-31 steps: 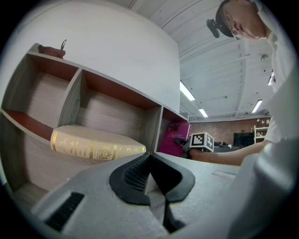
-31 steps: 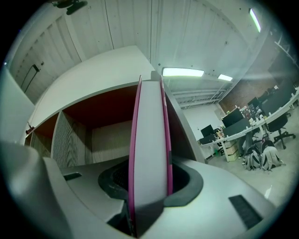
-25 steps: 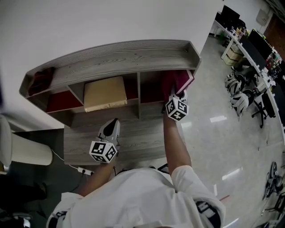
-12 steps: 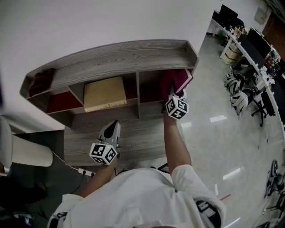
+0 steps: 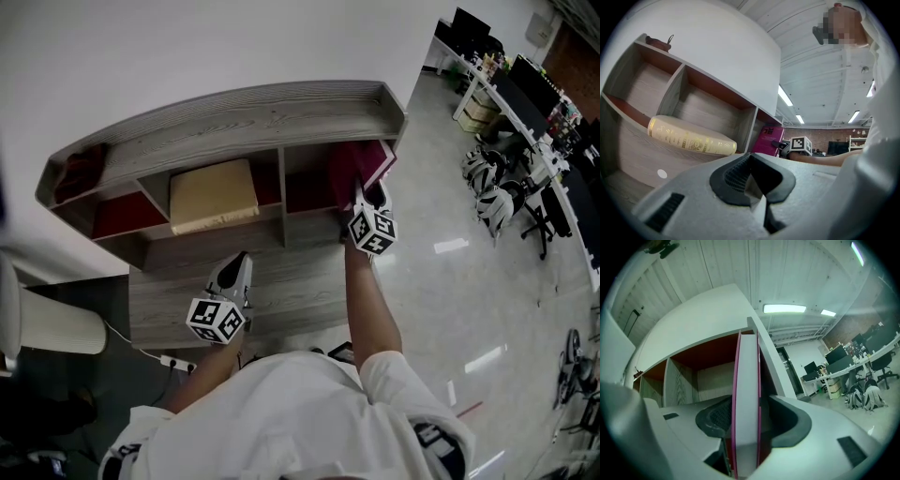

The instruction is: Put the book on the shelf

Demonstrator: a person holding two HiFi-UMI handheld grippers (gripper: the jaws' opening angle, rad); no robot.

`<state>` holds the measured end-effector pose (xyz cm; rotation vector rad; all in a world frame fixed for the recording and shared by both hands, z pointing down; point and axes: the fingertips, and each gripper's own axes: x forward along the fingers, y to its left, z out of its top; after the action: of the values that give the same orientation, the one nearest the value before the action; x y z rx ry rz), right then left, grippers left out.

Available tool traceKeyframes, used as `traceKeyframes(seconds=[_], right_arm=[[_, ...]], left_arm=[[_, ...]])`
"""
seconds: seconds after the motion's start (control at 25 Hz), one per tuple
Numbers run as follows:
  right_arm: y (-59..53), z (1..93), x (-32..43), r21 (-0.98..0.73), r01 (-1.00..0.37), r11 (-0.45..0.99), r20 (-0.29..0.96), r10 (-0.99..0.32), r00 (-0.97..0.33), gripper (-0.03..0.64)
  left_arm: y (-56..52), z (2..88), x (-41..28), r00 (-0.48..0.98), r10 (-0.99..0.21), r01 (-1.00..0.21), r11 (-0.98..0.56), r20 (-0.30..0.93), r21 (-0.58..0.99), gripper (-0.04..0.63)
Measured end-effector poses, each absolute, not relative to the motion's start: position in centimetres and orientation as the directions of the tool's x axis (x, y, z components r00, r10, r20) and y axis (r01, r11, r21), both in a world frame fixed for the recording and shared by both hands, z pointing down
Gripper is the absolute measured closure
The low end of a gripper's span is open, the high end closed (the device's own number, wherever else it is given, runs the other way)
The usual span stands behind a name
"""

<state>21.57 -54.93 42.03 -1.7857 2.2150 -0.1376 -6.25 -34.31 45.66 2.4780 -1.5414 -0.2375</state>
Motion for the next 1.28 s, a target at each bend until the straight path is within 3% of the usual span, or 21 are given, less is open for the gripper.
traceKeyframes(seconds=[0.44, 0.76, 0.92, 1.28], right_arm=[[-47.6, 42.1, 21.8, -0.135, -0.939, 0.317, -0.142, -0.944, -0.298, 0.43], [-42.2, 40.8, 17.1, 0.06, -0.906, 0.418, -0.117, -0.899, -0.422, 0.437], [-39.5, 41.1, 14.2, 0.119, -0.872, 0.475, -0.073, -0.872, -0.485, 0.471], [-35.1, 43.2, 13.2, 0.043, -0.847, 0.529, -0.006, -0.848, -0.53, 0.541]], left_arm=[[-34.5, 47.5, -5.8, 0.479, -0.878, -0.833, -0.454, 0.002, 0.318, 0.58], [-34.7, 47.2, -6.4, 0.47, -0.883, -0.84, -0.45, -0.01, 0.302, 0.58], [-34.3, 46.8, -7.1, 0.454, -0.891, -0.863, -0.444, -0.016, 0.239, 0.58], [-32.4, 46.3, -7.2, 0.437, -0.899, -0.899, -0.437, -0.024, 0.028, 0.58]])
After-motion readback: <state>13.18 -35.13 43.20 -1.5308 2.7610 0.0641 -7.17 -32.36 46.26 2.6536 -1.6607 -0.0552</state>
